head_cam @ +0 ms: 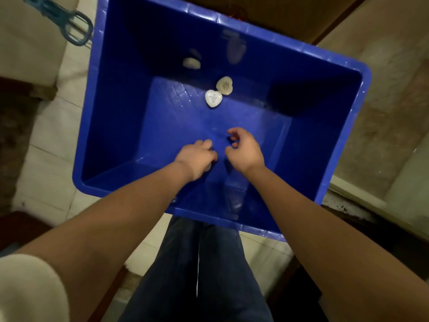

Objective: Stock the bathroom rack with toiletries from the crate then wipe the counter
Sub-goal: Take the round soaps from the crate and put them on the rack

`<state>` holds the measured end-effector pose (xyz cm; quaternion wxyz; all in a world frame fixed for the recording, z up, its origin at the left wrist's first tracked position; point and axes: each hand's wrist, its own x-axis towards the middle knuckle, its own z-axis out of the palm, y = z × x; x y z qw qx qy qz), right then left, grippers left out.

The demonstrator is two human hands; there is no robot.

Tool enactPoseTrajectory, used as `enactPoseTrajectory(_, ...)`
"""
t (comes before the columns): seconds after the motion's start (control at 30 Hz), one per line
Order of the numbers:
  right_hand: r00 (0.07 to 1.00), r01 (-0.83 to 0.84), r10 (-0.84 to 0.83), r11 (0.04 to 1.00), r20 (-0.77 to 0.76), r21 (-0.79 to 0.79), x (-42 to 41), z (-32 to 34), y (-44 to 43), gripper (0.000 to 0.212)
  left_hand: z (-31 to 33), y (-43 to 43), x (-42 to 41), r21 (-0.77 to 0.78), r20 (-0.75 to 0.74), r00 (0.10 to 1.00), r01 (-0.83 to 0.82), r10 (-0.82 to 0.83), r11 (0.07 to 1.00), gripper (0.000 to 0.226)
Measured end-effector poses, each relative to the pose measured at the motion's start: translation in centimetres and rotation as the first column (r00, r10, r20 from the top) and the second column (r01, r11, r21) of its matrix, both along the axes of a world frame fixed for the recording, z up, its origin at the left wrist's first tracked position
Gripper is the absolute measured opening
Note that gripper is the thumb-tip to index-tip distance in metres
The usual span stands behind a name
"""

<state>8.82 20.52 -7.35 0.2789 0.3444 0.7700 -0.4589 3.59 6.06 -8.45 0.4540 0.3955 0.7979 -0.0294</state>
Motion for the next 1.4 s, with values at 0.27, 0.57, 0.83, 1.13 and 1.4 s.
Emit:
enactPoseTrajectory(0.27, 0.995, 0.056, -0.056, 0.998, -0.088, 0.0, -2.5, -0.7, 0.9, 0.041, -1.4, -0.7, -0.7, -0.027, 0.12, 0.935, -0.332, 0.333, 0.943, 0.016)
enactPoseTrajectory(0.57, 0.984, -0.124, 0.138, 0.984, -0.11, 0.125, -8.4, -1.4, 0.9, 0.039, -2.2, -0.1, -3.9, 0.089, 0.276, 0.157, -0.986, 0.948, 0.138, 0.023)
enactPoseTrajectory(0.83, 0.915, -0.374, 0.402, 0.872, -0.025, 0.316, -10.8, -3.4, 0.8, 0.027, -2.1, 1.3, -4.6, 0.075, 0.399, -0.221, -0.959, 0.89, -0.272, 0.011)
enactPoseTrajectory(1.13, 0.903, -0.411, 0.428, 0.831, 0.042, 0.374, -11.6, -4.1, 0.5, 0.023, -2.1, 1.5, -5.4, 0.085, 0.37, -0.214, -0.961, 0.904, -0.262, 0.013)
enactPoseTrajectory(1.4, 0.861, -0.488, 0.506, 0.793, 0.052, 0.365, -10.5, -2.2, 0.6, 0.009, -0.2, 0.9, -6.0, 0.085, 0.324, -0.148, -0.979, 0.934, -0.184, 0.014)
